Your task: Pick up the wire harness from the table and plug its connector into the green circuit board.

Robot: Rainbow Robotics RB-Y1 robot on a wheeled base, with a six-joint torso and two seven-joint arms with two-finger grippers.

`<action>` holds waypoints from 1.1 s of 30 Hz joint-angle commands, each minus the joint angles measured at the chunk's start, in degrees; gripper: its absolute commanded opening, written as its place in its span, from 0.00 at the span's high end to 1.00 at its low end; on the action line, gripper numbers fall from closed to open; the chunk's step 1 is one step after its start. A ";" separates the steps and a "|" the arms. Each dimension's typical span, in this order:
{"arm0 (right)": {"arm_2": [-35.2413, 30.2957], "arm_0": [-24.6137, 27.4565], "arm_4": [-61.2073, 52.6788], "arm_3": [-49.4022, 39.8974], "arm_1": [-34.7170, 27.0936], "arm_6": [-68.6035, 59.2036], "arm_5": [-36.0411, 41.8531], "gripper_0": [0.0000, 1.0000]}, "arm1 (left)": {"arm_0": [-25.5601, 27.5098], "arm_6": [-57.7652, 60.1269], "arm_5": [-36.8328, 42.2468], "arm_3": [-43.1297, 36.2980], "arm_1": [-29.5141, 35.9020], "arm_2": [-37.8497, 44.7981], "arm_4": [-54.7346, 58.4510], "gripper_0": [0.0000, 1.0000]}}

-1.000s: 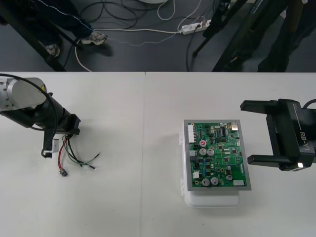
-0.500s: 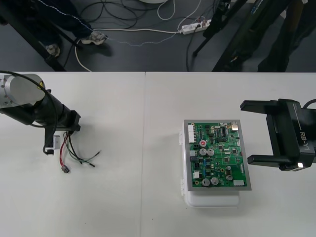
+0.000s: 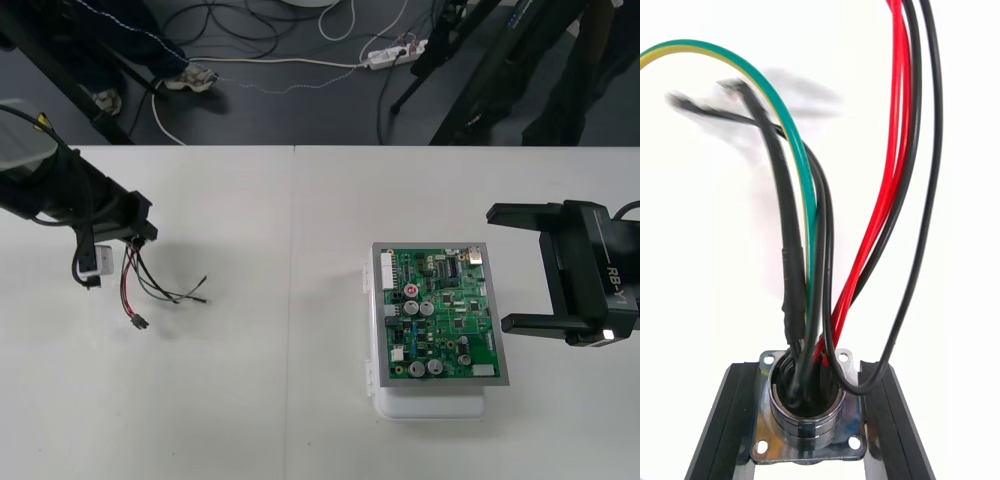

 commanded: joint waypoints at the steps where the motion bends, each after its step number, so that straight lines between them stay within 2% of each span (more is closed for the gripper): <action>1: 0.96 -1.03 -0.58 -0.54 -1.38 -1.97 0.07 0.00 | 0.25 -2.31 -11.20 0.20 5.10 7.11 0.89 1.00; 6: 0.96 -1.03 -0.58 -0.54 -1.38 -1.97 0.07 0.00 | 0.34 -0.20 -15.95 -2.88 8.09 12.12 0.89 1.00; 19: 0.96 -1.03 -0.58 -0.54 -1.38 -1.97 0.07 0.00 | 2.10 15.70 -29.49 -8.76 13.80 25.39 1.50 1.00; 27: 0.96 -1.03 -0.58 -0.54 -1.38 -1.97 0.07 0.00 | 7.55 24.05 -37.22 -9.47 14.24 38.48 1.15 1.00; 33: 0.96 -1.03 -0.58 -0.54 -1.38 -1.97 0.07 0.00 | 13.35 31.79 -38.19 -13.86 14.15 49.82 0.53 1.00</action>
